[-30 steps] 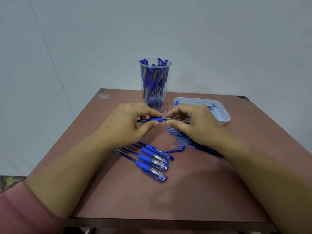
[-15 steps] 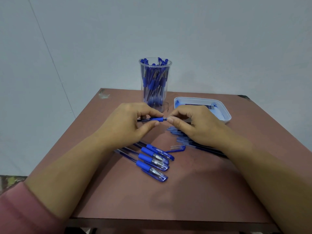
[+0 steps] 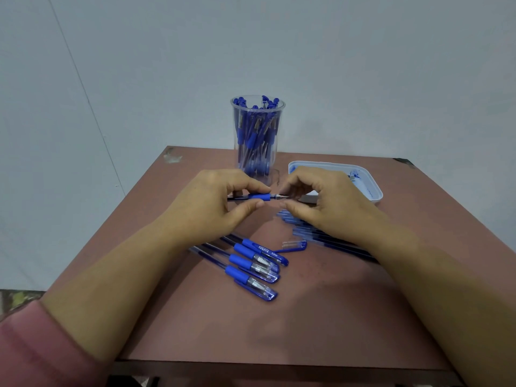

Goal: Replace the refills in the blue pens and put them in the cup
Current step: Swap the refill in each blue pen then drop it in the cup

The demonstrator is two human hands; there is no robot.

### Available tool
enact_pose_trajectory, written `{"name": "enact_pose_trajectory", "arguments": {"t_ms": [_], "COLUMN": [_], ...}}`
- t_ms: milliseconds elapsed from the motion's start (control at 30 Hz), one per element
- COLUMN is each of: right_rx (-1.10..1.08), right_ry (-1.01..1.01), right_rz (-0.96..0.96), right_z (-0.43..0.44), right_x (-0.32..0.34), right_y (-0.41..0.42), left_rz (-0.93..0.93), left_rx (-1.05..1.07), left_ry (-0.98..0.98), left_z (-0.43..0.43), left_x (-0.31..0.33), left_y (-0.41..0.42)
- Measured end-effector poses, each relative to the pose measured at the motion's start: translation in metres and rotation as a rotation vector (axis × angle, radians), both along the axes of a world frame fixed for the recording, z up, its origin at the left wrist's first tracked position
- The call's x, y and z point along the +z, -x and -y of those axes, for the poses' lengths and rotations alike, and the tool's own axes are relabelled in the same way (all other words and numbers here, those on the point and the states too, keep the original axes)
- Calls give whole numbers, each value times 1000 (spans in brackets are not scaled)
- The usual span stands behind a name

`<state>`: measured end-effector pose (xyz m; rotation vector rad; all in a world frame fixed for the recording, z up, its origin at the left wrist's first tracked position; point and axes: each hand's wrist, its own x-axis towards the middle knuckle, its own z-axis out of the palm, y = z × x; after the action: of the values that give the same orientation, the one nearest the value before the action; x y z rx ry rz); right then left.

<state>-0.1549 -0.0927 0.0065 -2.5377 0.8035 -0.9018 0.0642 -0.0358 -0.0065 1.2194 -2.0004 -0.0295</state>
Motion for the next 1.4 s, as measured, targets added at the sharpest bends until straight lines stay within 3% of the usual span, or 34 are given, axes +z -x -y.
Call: {"name": "enact_pose_trajectory", "arguments": {"t_ms": [533,1400], "right_rx": [3,-5], "right_ry": [-67,-6], "right_rz": [-1,13], "right_z": [-2,-4], "right_x": [1,-1], "right_y": [0,-7], "left_rz": [-13,-19], "left_rx": [-21,-23], "left_ry": [-1,16], "left_z": [-1,1], "left_x": [1,-1], "left_y": [2,0]}}
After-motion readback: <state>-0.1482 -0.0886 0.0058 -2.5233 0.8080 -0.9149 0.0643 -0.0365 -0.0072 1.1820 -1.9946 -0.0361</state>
